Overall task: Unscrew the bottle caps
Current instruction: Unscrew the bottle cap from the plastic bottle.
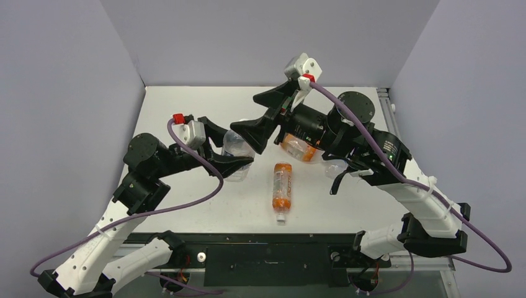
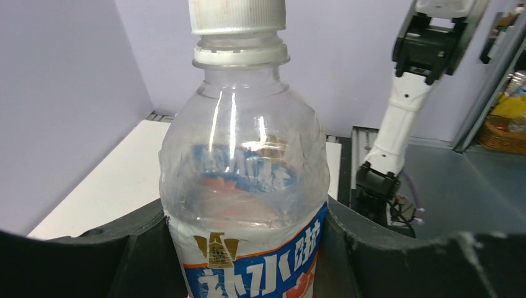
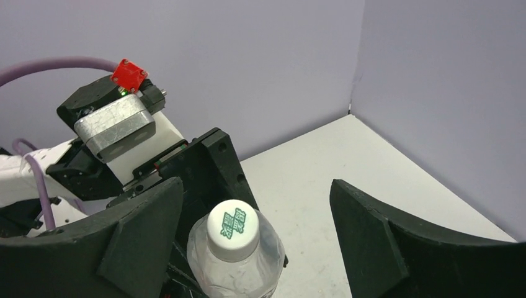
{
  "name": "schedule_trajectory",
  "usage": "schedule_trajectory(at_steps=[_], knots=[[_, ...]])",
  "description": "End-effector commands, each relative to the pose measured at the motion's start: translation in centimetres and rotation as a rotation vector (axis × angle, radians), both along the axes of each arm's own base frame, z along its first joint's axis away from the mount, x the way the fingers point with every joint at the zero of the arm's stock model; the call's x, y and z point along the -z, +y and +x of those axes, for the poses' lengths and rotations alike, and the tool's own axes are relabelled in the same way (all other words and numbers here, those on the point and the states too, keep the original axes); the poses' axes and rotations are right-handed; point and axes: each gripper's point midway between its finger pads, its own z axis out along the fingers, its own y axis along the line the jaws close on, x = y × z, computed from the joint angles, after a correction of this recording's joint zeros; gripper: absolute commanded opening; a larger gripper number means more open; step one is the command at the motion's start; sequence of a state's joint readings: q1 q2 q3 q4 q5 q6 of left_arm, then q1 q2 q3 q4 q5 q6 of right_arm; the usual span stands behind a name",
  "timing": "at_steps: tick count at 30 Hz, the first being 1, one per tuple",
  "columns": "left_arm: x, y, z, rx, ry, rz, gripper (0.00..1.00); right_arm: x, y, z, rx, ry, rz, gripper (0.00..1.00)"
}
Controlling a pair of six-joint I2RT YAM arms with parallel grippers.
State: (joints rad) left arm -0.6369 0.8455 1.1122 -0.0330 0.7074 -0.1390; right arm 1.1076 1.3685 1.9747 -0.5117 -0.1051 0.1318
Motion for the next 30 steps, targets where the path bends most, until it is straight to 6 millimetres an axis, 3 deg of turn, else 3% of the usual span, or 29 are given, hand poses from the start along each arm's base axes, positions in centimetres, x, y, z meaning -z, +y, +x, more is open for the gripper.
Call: schedule_trajectory(at_steps=[1,7,9,15,21,30], knots=[[-0.9,1.1,2.7,-0.164,-0.054,-0.026,0.0,-1.4,-1.3,1.9,0.158,0.058,0.065,0.83],[-0.8,2.0,4.6,-0.279,-0.075,-0.026,0.0,-1.3,-0.9,3.3,0.24,0.101,0.07,0.73],[-0.8,2.3,5.2,-0.318,-0.082,-0.025,0.0,-0.7,-0.6,4.6,0.319,0.111,0.055,0.71],[-0.9,2.8,6.2,-0.377,-0.083,-0.025,0.0,-0.6,1.3,5.0,0.333,0.112,0.039,0.73],[-1.1,3.1,6.4,-0.398,-0.108,-0.02,0.0,-0.1,1.8,5.4,0.35,0.122,0.029,0.65],[-1.8,3.1,6.6,-0.406,-0.126,-0.047,0.0,0.6,2.1,5.5,0.331,0.136,0.016,0.32]])
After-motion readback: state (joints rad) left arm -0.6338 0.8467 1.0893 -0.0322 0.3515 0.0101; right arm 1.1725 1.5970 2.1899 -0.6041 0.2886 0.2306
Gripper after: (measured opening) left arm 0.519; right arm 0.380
